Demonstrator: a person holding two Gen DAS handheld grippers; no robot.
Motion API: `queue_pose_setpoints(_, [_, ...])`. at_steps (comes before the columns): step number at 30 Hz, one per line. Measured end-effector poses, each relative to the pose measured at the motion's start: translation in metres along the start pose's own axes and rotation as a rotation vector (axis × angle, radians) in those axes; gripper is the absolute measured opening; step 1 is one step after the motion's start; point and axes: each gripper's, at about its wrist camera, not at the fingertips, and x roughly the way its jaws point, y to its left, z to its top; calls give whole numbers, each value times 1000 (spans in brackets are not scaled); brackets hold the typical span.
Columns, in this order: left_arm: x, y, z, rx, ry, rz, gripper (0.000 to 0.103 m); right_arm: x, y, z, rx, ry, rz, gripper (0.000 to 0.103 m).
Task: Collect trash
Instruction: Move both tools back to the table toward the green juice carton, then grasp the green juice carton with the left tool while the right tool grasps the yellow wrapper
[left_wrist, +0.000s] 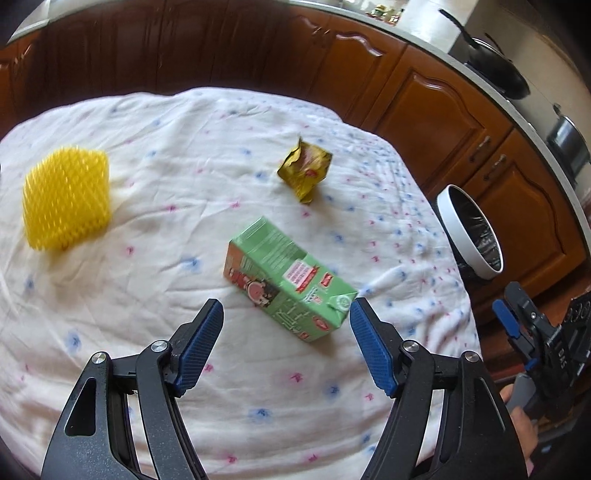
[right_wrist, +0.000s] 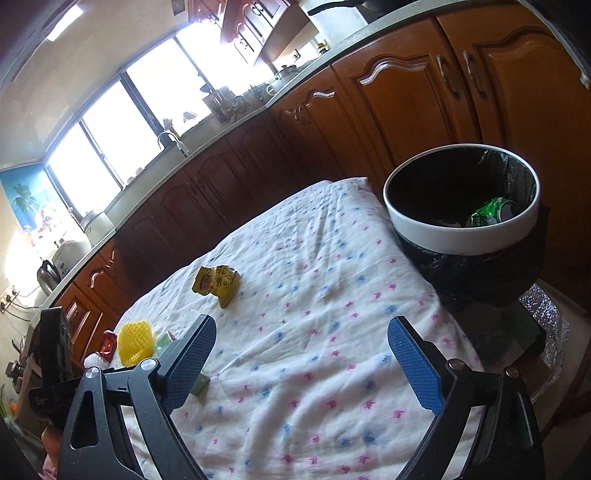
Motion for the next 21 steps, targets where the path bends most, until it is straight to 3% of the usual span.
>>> queue_pose_setpoints(8, [23, 2, 11, -74, 21, -42, 75, 19, 11, 6, -15, 29, 15, 95])
queue_pose_setpoints(15, [38, -12, 19, -14, -16, 4, 75, 42, 24, 14, -40, 58, 47, 95])
queue_pose_setpoints(18, [34, -16, 17, 57, -53, 11, 64, 59, 29, 19, -43, 85, 70, 95])
queue_pose_setpoints(21, [27, -19, 16, 130, -81, -4, 36, 74, 35, 24, -53, 109, 96, 90])
